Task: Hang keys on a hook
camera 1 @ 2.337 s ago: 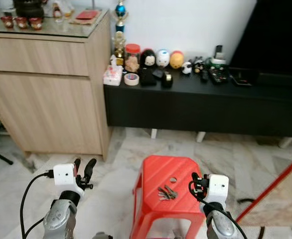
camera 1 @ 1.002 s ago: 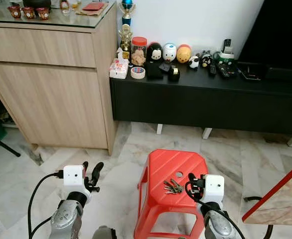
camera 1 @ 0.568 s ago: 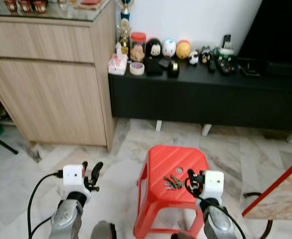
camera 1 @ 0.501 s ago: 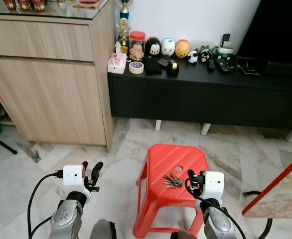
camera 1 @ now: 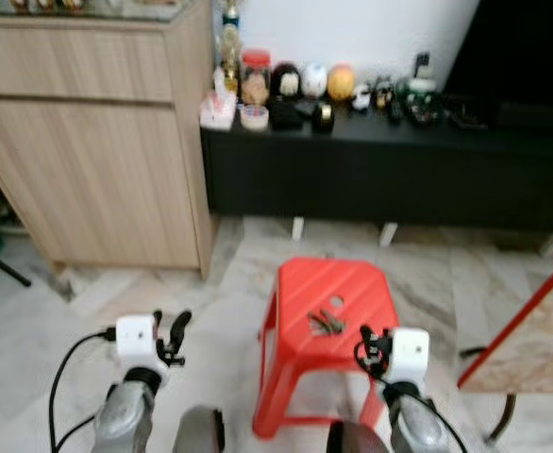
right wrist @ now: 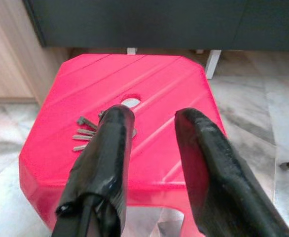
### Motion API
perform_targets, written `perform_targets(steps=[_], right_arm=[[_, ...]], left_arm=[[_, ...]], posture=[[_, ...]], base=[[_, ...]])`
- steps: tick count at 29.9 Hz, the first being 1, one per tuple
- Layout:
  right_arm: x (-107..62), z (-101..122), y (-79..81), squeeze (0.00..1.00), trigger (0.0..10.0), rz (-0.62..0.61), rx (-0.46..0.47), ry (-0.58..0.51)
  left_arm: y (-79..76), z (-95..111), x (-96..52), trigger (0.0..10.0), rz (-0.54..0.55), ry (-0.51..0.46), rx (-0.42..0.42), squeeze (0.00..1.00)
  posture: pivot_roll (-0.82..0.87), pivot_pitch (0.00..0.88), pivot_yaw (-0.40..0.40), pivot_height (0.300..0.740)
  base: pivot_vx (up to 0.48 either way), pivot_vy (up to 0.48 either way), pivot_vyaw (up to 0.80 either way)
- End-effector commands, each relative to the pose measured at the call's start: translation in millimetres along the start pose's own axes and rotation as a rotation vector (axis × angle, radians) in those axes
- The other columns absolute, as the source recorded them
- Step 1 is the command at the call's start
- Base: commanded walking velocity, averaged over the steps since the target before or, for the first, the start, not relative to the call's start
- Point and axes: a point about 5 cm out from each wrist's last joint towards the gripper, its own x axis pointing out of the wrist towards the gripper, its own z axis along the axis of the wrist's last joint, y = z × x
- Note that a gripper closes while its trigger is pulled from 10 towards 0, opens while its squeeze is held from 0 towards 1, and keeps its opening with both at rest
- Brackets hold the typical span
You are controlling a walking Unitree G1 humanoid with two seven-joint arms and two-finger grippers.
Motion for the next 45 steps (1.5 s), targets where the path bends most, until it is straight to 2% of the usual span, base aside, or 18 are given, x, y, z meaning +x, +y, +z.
perform_targets(steps=[1,3,8,12,18,26,35,36,37,39,45], right_arm=[[2.4,6,-0.5,0.0,10.0,0.004,-0.003,-0.029],[2.2,5,-1.4,0.0,10.0,-0.014,0.03,-0.021],[1.4,3,-1.4,0.0,10.0,-0.014,0.037,-0.014],[0.3,4,-0.9,0.0,10.0,-0.01,0.002,-0.03],[0.8,7,-1.7,0.0,10.0,-0.022,0.011,-0.052],[-0.2,5,-0.2,0.0,10.0,-0.021,0.016,-0.042],[-5.4,-12,-7.4,0.0,10.0,-0.076,0.02,0.064],[-6.6,-15,-7.7,0.94,10.0,-0.079,0.046,0.081],[-6.8,-16,-7.8,1.0,10.0,-0.078,0.049,0.086],[-7.3,-18,-8.3,1.0,10.0,-0.077,0.031,0.107],[-9.1,-29,-3.5,1.0,10.0,-0.036,0.099,0.211]], left_arm=[[-3.3,0,1.1,10.0,-0.011,0.005,0.0,0.0],[-4.5,0,1.7,10.0,-0.016,0.007,-0.001,0.0],[-4.5,-1,1.4,10.0,-0.023,0.016,0.008,0.0],[-3.0,0,1.7,10.0,-0.019,0.014,0.012,0.0],[-3.7,0,1.7,10.0,-0.024,0.012,0.013,0.0],[-3.5,1,3.2,10.0,-0.018,0.006,0.005,0.0],[-5.4,1,1.9,10.0,-0.025,-0.002,0.003,0.0],[-5.3,1,1.9,10.0,-0.025,-0.001,0.003,0.0],[-5.3,1,2.0,10.0,-0.024,-0.002,0.003,0.0],[-5.2,1,2.2,10.0,-0.023,-0.002,0.002,0.0],[-6.7,2,3.5,10.0,-0.03,-0.004,0.003,0.0]], posture=[[0.05,0.044,-0.094,0.616],[0.05,0.044,-0.092,0.616],[0.05,0.044,-0.092,0.616],[0.05,0.045,-0.093,0.616],[0.06,0.043,-0.094,0.616],[0.06,0.045,-0.094,0.616],[0.05,0.046,-0.092,0.616],[0.05,0.046,-0.092,0.616],[0.06,0.047,-0.092,0.616],[0.05,0.047,-0.092,0.616],[0.05,0.05,-0.092,0.616]], base=[[0.0,0.0,0.63],[0.0,0.0,0.0],[0.254,0.0,0.0],[0.382,0.0,0.0],[0.39,0.0,0.42],[0.392,0.0,0.0],[0.068,0.0,0.0],[0.0,0.0,0.0],[0.0,0.0,0.0],[0.0,0.0,0.0],[0.0,0.0,0.0]])
